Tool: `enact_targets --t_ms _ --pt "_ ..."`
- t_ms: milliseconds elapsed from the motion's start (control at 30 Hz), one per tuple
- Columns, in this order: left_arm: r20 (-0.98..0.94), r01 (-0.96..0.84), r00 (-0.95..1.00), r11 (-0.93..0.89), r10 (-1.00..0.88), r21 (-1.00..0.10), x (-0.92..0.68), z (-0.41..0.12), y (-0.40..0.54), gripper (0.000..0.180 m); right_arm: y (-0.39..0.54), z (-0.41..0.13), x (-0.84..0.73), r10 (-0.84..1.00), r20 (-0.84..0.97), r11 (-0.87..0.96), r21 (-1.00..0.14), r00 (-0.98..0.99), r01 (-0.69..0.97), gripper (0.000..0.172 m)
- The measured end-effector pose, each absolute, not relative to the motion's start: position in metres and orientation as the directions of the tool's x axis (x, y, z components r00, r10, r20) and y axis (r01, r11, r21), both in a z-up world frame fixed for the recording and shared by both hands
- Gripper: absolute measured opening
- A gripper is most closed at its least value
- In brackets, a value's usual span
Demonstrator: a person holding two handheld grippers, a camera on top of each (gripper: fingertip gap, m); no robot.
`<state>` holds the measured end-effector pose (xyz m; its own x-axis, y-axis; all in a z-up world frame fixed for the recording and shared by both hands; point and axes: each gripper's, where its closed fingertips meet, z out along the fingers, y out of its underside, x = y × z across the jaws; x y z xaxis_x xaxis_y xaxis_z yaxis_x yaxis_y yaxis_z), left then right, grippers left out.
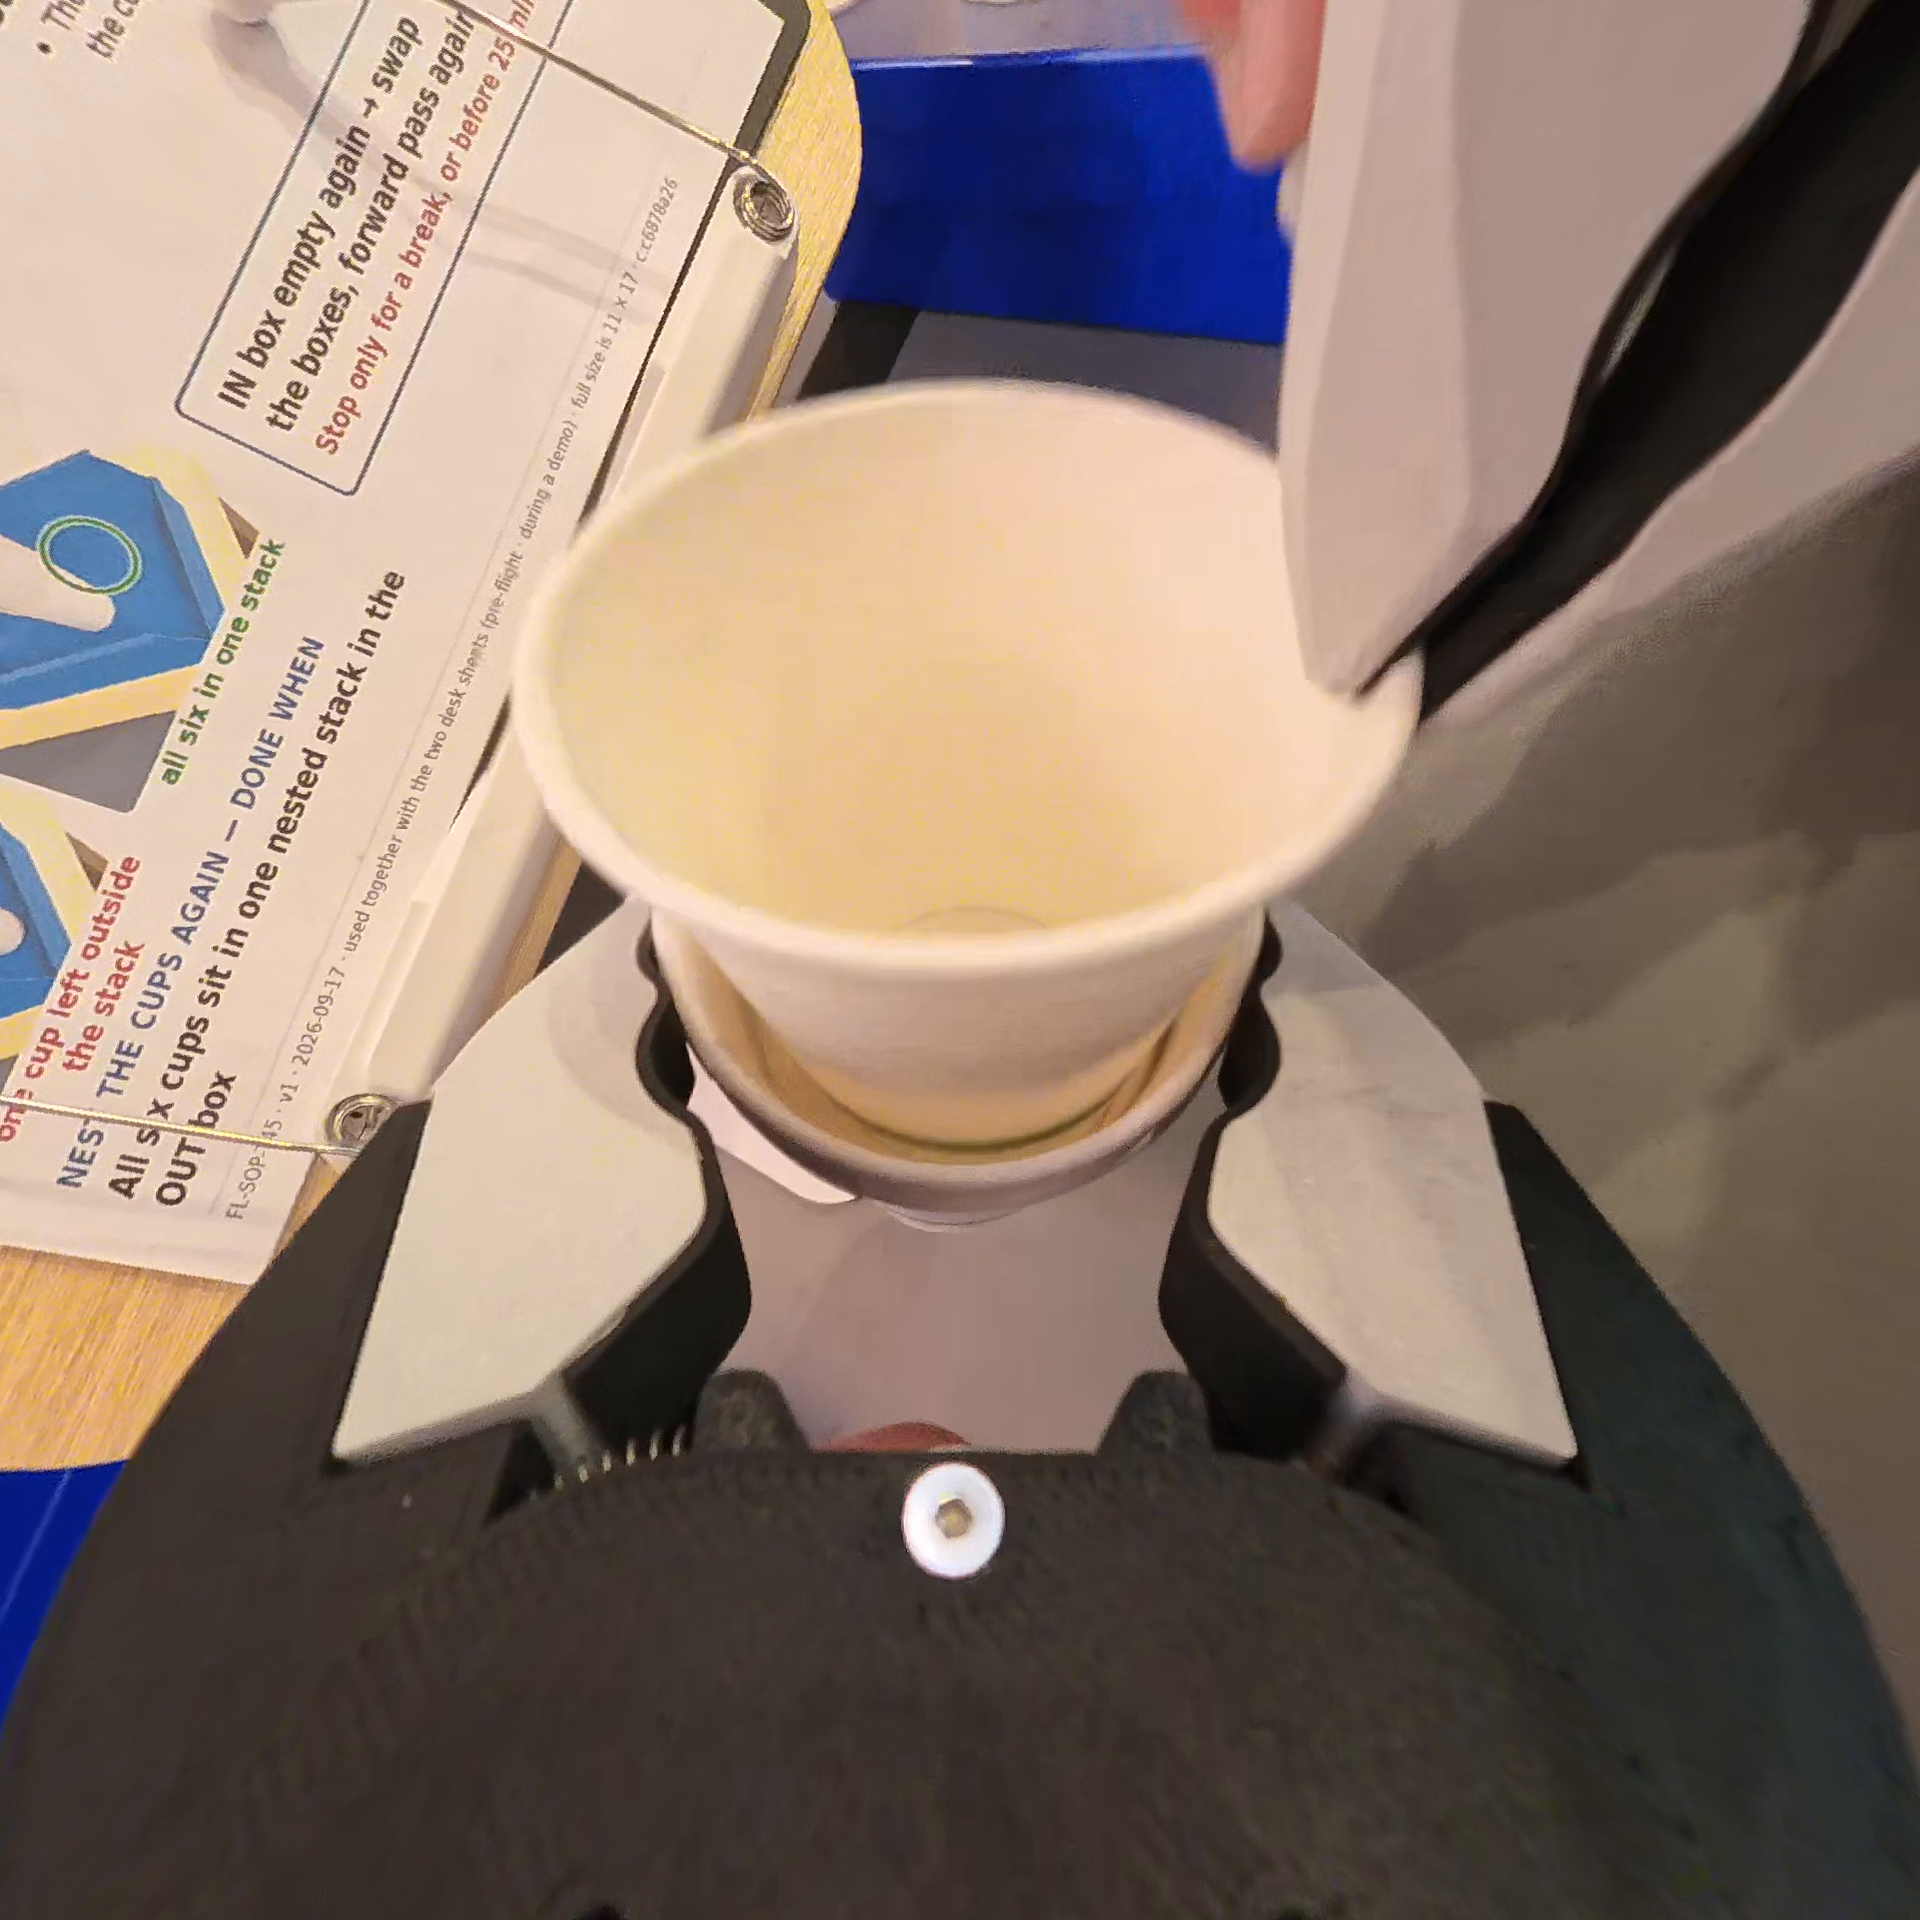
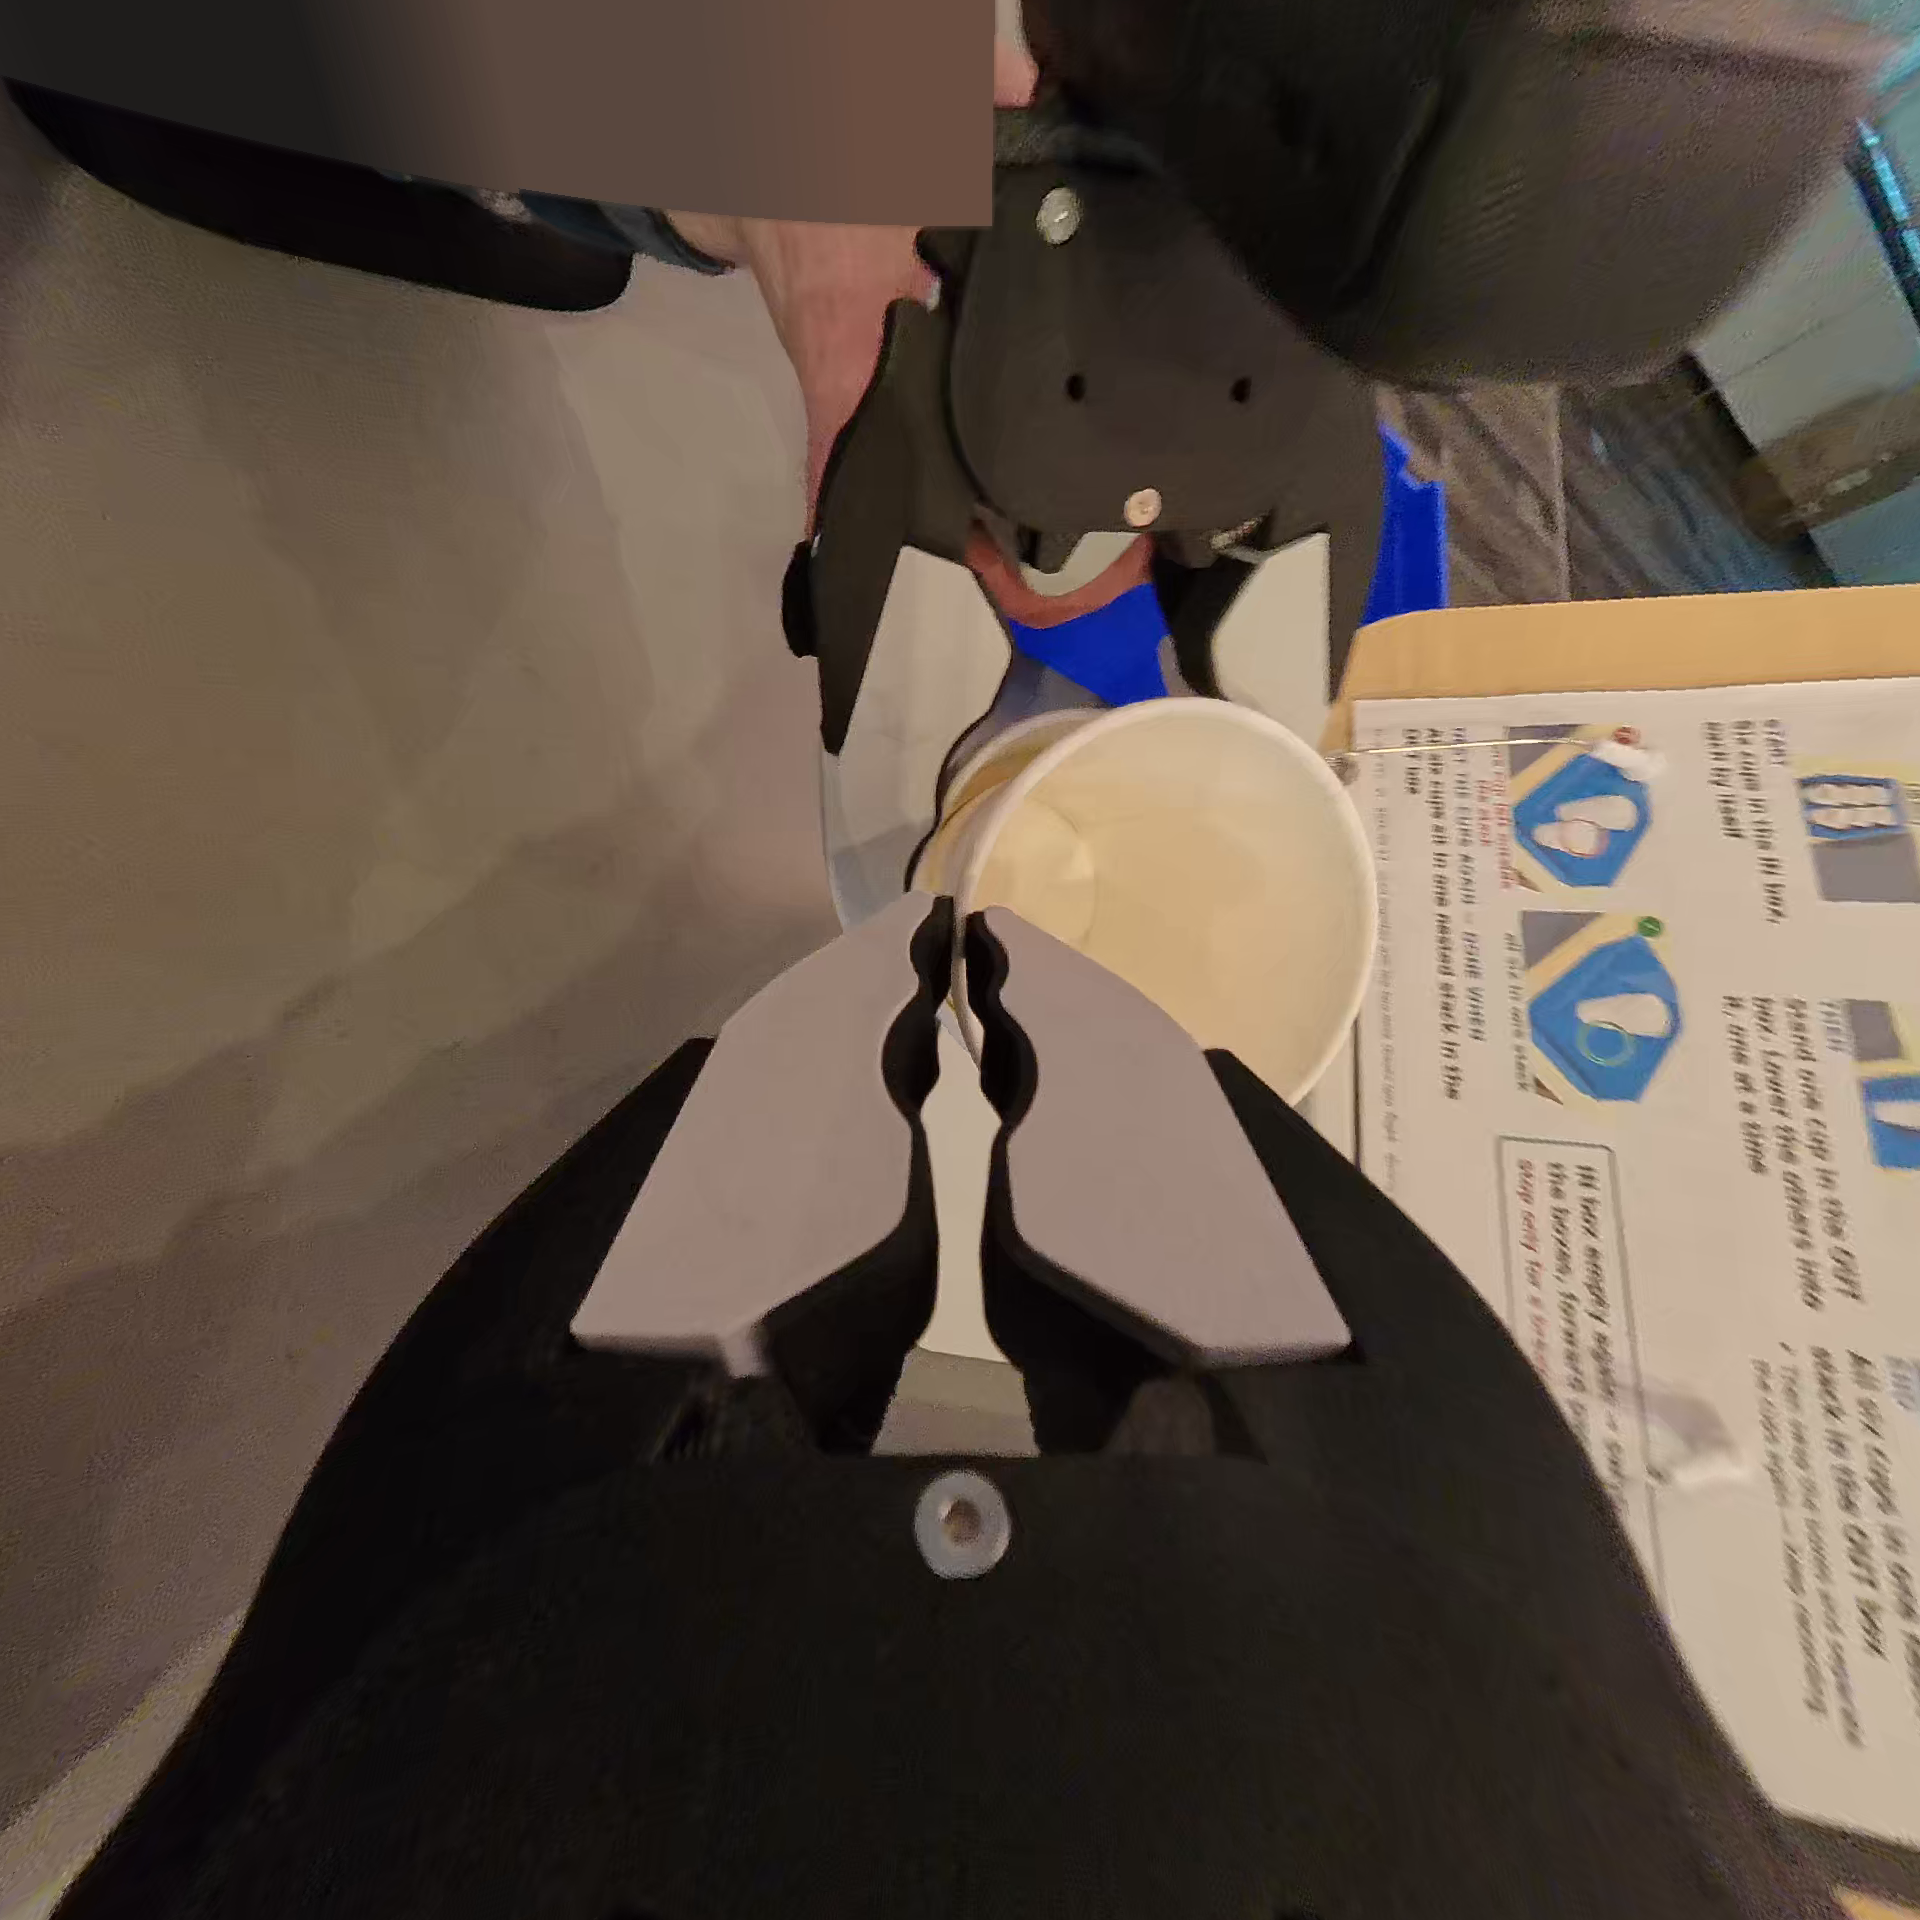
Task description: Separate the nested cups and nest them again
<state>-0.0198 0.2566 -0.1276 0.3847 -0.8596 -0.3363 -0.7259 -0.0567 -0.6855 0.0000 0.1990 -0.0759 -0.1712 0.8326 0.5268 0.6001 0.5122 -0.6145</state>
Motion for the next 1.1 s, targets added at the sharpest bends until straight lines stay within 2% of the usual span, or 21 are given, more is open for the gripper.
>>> enact_targets --t_ms 200,333,500,667,867,1100 --pt "-0.344 -0.723 0.400 -0.062 -0.849 -0.688 -0.025 -0.124 0.261 0.101 0.207 -0.013 0.044 0.809 0.588 0.486 -0.674 0.005 0.556 0.003" --pt "-0.336 -0.716 0.406 -0.066 -0.850 -0.695 -0.025 -0.123 0.261 0.101 0.224 0.025 0.097 0.739 0.647 0.438 -0.672 0.186 0.597 0.003" --pt "-0.332 -0.712 0.407 -0.068 -0.851 -0.699 -0.025 -0.122 0.261 0.101 0.251 0.044 0.187 0.604 0.686 0.230 -0.638 0.406 0.735 0.003" --pt "-0.334 -0.716 0.408 -0.071 -0.850 -0.694 -0.025 -0.125 0.262 0.101 0.277 0.020 0.272 0.512 0.663 -0.115 -0.576 0.546 0.809 0.003" --pt "-0.332 -0.718 0.405 -0.072 -0.852 -0.692 -0.025 -0.126 0.262 0.101 0.298 -0.038 0.323 0.556 0.565 -0.395 -0.465 0.609 0.792 0.003" --pt "-0.333 -0.717 0.408 -0.073 -0.850 -0.694 -0.027 -0.125 0.263 0.101 0.316 -0.090 0.347 0.630 0.442 -0.498 -0.401 0.639 0.769 0.003"
